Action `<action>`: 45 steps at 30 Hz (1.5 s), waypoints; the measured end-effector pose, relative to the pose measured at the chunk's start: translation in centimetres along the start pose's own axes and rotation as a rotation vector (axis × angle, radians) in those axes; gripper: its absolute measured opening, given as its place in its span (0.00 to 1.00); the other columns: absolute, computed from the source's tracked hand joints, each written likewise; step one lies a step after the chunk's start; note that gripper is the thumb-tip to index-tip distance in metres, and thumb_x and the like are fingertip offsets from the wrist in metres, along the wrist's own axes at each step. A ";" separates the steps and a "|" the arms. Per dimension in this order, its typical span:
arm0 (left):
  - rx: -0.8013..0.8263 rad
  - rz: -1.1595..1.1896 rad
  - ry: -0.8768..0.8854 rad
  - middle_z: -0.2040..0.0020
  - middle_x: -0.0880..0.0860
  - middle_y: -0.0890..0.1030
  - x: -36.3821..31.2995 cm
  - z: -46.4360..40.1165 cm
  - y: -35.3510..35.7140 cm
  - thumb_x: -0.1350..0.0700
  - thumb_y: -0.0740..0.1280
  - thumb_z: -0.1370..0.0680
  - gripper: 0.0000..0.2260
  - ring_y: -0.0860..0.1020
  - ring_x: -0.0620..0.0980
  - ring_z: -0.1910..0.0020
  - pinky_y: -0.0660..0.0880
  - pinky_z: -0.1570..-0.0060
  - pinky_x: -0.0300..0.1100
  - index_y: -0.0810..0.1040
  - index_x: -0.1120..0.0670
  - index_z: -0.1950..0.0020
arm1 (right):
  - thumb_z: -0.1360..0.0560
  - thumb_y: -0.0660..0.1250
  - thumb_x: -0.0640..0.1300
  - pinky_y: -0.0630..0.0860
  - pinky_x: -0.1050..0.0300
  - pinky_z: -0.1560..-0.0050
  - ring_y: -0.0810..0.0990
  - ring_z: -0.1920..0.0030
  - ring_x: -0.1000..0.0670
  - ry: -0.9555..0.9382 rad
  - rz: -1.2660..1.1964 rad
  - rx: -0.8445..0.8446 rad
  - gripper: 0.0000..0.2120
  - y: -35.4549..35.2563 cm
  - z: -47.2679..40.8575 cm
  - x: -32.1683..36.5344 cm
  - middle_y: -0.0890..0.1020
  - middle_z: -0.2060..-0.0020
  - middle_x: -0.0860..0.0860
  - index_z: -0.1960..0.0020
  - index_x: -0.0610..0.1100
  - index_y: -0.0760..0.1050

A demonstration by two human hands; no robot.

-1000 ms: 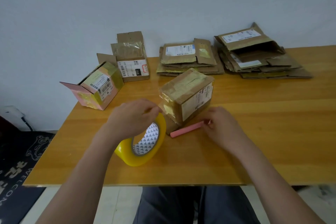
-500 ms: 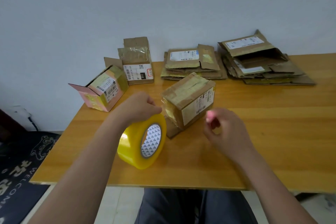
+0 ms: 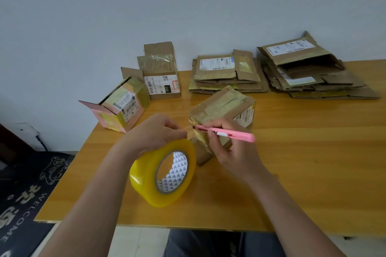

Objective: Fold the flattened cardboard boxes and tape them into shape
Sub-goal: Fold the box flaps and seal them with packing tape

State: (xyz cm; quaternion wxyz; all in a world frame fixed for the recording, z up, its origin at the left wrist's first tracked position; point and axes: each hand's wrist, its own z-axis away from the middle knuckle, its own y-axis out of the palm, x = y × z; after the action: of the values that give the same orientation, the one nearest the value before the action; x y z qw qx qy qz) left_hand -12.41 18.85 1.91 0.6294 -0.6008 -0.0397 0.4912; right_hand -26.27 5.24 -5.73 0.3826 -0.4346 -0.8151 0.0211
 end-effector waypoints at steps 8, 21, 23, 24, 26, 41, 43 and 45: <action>0.023 0.051 0.011 0.57 0.49 0.85 0.7 -0.6 -0.2 0.46 0.69 0.23 0.09 0.81 0.49 0.52 0.77 0.47 0.47 0.86 0.49 0.53 | 0.24 0.65 0.40 0.74 0.60 0.66 0.77 0.62 0.55 0.085 0.152 0.130 0.04 0.6 -0.1 -0.9 0.80 0.62 0.52 0.56 0.42 0.78; 0.029 0.110 0.054 0.54 0.58 0.84 1.4 -0.1 -0.2 0.46 0.70 0.24 0.09 0.80 0.59 0.49 0.76 0.46 0.58 0.87 0.48 0.55 | 0.22 0.61 0.50 0.75 0.63 0.69 0.80 0.59 0.58 0.169 0.230 0.056 0.09 1.6 -1.6 -0.6 0.83 0.59 0.55 0.51 0.50 0.80; 0.023 0.118 0.060 0.54 0.58 0.84 1.4 0.2 -0.1 0.47 0.70 0.24 0.08 0.80 0.60 0.49 0.76 0.46 0.58 0.87 0.48 0.55 | 0.23 0.60 0.50 0.76 0.61 0.70 0.80 0.62 0.58 0.161 0.202 0.062 0.10 1.5 -1.7 -0.4 0.83 0.60 0.55 0.53 0.50 0.79; 0.021 0.122 0.060 0.54 0.58 0.84 1.4 0.3 0.0 0.47 0.70 0.24 0.08 0.80 0.60 0.49 0.76 0.46 0.58 0.87 0.48 0.56 | 0.23 0.59 0.51 0.77 0.58 0.70 0.81 0.63 0.57 0.161 0.171 0.069 0.10 1.5 -1.7 -0.3 0.84 0.61 0.55 0.54 0.50 0.79; 0.017 0.132 0.062 0.54 0.60 0.84 1.3 0.5 0.1 0.47 0.70 0.24 0.08 0.80 0.62 0.51 0.77 0.47 0.58 0.87 0.48 0.57 | 0.24 0.58 0.52 0.76 0.57 0.70 0.80 0.63 0.56 0.169 0.133 0.080 0.12 1.6 -1.7 -0.2 0.83 0.61 0.53 0.56 0.49 0.78; -0.184 0.312 0.051 0.57 0.53 0.86 3.8 2.8 0.4 0.50 0.69 0.23 0.07 0.81 0.62 0.53 0.77 0.48 0.59 0.87 0.45 0.57 | 0.19 0.61 0.42 0.75 0.49 0.71 0.78 0.67 0.48 0.144 -0.148 -0.113 0.04 -0.2 -1.9 1.0 0.81 0.60 0.55 0.49 0.47 0.75; -0.179 0.299 0.062 0.58 0.51 0.86 3.4 3.1 0.7 0.50 0.70 0.23 0.07 0.82 0.57 0.53 0.79 0.46 0.57 0.87 0.46 0.56 | 0.19 0.61 0.41 0.77 0.55 0.63 0.79 0.60 0.50 0.039 -0.013 -0.199 0.07 -0.8 -1.7 0.8 0.80 0.55 0.50 0.44 0.42 0.75; -0.168 0.270 0.083 0.57 0.54 0.85 2.7 3.4 1.0 0.49 0.71 0.24 0.06 0.81 0.59 0.52 0.78 0.46 0.57 0.87 0.46 0.57 | 0.20 0.63 0.37 0.74 0.61 0.57 0.78 0.55 0.50 -0.008 0.262 -0.270 0.08 -2.0 -1.1 0.2 0.81 0.53 0.47 0.43 0.38 0.77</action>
State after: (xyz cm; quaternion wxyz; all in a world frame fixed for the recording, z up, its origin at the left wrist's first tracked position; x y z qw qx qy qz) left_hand -13.77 22.89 0.58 0.5063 -0.6712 0.0264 0.5409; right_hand -27.03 3.78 -4.08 0.3114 -0.5845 -0.7484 -0.0371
